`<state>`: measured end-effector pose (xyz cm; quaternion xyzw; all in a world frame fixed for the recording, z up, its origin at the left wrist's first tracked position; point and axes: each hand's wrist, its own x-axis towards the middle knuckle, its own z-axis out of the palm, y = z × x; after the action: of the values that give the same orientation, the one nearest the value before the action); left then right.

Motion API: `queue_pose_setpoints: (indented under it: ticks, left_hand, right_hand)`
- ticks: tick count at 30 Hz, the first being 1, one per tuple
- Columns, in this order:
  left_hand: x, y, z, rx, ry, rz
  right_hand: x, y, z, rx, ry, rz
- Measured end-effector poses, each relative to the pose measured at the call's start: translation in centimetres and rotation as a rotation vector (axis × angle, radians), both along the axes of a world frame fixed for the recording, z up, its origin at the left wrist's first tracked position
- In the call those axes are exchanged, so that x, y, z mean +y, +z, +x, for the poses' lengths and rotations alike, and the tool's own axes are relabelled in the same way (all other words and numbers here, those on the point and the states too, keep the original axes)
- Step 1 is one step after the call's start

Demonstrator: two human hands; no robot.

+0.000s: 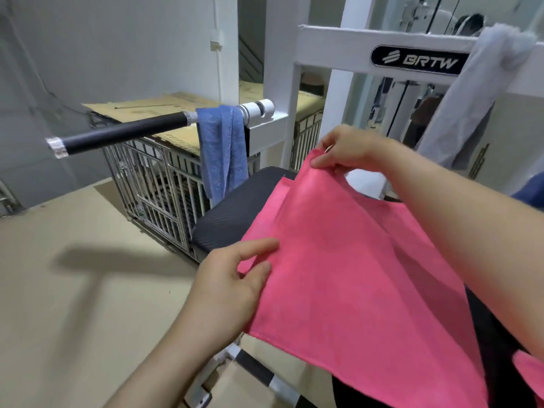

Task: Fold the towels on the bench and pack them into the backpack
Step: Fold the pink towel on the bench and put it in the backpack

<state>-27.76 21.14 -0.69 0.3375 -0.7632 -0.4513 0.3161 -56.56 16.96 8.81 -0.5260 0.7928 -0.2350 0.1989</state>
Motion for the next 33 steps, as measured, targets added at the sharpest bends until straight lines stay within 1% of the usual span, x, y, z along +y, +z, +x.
queue_pose_setpoints:
  ticks: [2,4,6,8,10,13,16,18,19,22,26,29,30,31,33]
  left_hand:
    - [-1.4,-0.3,1.2,-0.162,-0.036,-0.064]
    - [-2.9,-0.5,2.1,-0.293,-0.117,-0.129]
    - [-4.7,-0.4,2.6,-0.363,-0.160,-0.185]
    - [-6.8,0.2,2.1,-0.381,-0.137,-0.277]
    - [-8.9,1.1,0.5,-0.326,-0.090,-0.348]
    - [-12.4,1.8,-3.8,-0.246,-0.100,-0.330]
    - [-15.0,1.5,-8.8,-0.249,-0.195,-0.304]
    - [-15.9,0.9,-11.3,-0.231,-0.280,-0.231]
    - [-16.2,0.6,-12.1,-0.209,-0.290,-0.207]
    - [-17.2,-0.1,-13.4,-0.179,-0.218,-0.240]
    - [-18.0,0.0,-14.1,-0.205,-0.261,-0.199]
    - [-17.9,0.2,-14.6,-0.201,-0.218,-0.199]
    - [-17.9,0.2,-14.8,-0.175,-0.204,-0.151]
    - [-18.1,0.2,-14.8,-0.135,-0.197,-0.066]
    - [-18.8,0.5,-14.5,-0.052,-0.172,0.125]
  right_hand:
    - [-2.1,-1.4,1.4,0.125,-0.008,-0.002]
    - [-3.3,-3.3,2.6,0.244,-0.001,0.035]
    - [-3.7,-5.1,3.4,0.370,0.006,0.033]
    - [-3.4,-6.6,3.7,0.431,-0.037,-0.043]
    - [-2.8,-7.9,3.6,0.414,-0.076,-0.183]
    - [-2.2,-9.7,3.9,0.355,-0.117,-0.352]
    - [-2.1,-10.3,4.2,0.364,-0.147,-0.393]
    - [-2.1,-10.2,4.1,0.338,-0.170,-0.430]
    - [-2.1,-10.2,4.1,0.324,-0.182,-0.447]
    - [-2.2,-10.4,3.9,0.311,-0.213,-0.458]
    - [-2.4,-10.5,3.4,0.260,-0.232,-0.475]
    - [-2.7,-10.4,3.2,0.228,-0.186,-0.425]
    - [-2.6,-9.7,3.0,0.216,-0.156,-0.375]
    - [-2.3,-8.7,2.4,0.201,-0.120,-0.295]
    - [-0.8,-5.9,0.7,0.185,-0.029,-0.037]
